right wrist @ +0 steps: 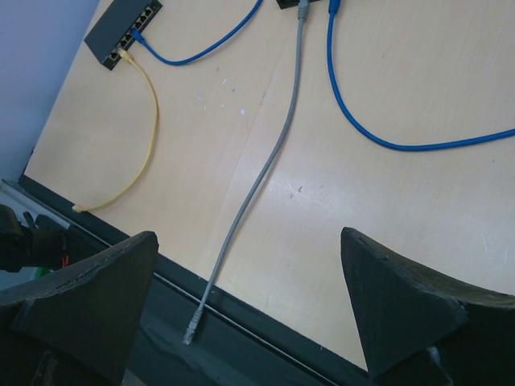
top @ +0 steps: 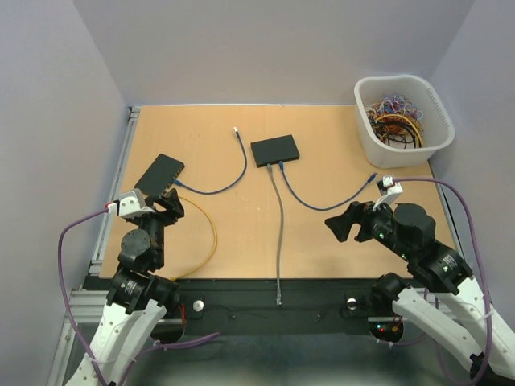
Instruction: Insert the plug into the switch port
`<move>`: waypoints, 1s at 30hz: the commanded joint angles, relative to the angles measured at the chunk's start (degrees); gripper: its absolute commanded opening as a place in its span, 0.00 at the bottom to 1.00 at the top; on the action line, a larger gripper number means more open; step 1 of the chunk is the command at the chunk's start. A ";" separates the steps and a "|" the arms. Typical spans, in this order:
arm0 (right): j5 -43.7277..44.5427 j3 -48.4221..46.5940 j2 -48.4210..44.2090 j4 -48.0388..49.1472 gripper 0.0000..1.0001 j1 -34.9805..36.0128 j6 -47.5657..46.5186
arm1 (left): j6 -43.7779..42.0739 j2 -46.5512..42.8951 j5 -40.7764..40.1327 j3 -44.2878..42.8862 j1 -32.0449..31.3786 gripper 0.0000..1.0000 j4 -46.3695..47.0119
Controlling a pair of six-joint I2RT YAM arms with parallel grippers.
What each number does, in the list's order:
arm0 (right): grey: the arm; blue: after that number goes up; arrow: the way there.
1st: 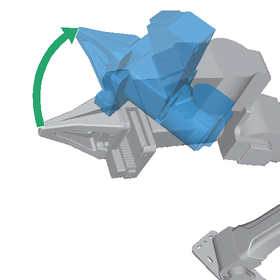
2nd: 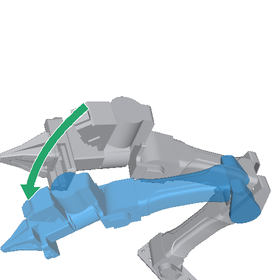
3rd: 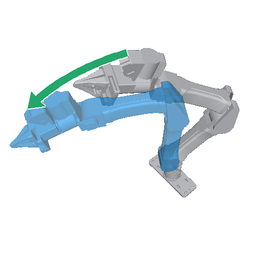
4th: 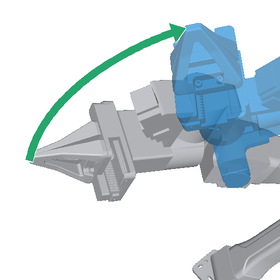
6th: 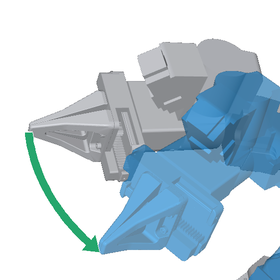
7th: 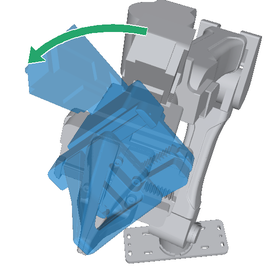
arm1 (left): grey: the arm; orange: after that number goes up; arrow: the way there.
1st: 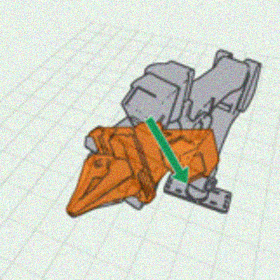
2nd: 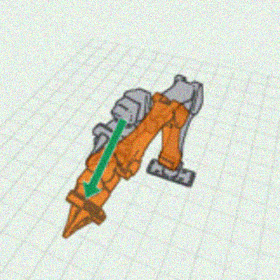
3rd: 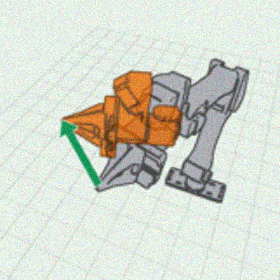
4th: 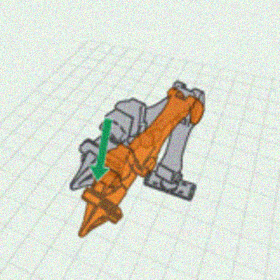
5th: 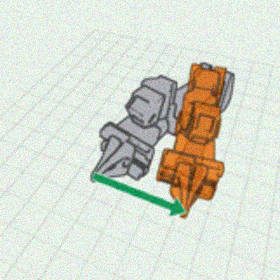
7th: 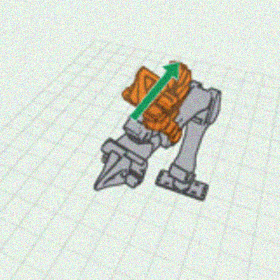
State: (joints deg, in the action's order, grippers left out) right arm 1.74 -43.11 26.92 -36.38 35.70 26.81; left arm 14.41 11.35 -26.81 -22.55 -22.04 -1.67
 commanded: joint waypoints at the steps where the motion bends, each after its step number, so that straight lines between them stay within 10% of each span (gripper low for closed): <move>1: 0.11 0.31 -1.34 3.07 1.00 0.16 -0.44 | -0.26 -0.11 -0.17 -1.89 0.24 0.77 1.94; 30: 1.16 1.01 -1.16 3.25 1.00 0.16 -0.53 | 0.18 0.25 0.35 -1.89 0.25 0.77 1.94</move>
State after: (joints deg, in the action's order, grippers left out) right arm 2.13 -42.22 26.26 -35.57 35.70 26.79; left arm 14.46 11.40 -26.37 -22.55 -22.04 -1.67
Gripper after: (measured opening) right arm 0.998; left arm 0.767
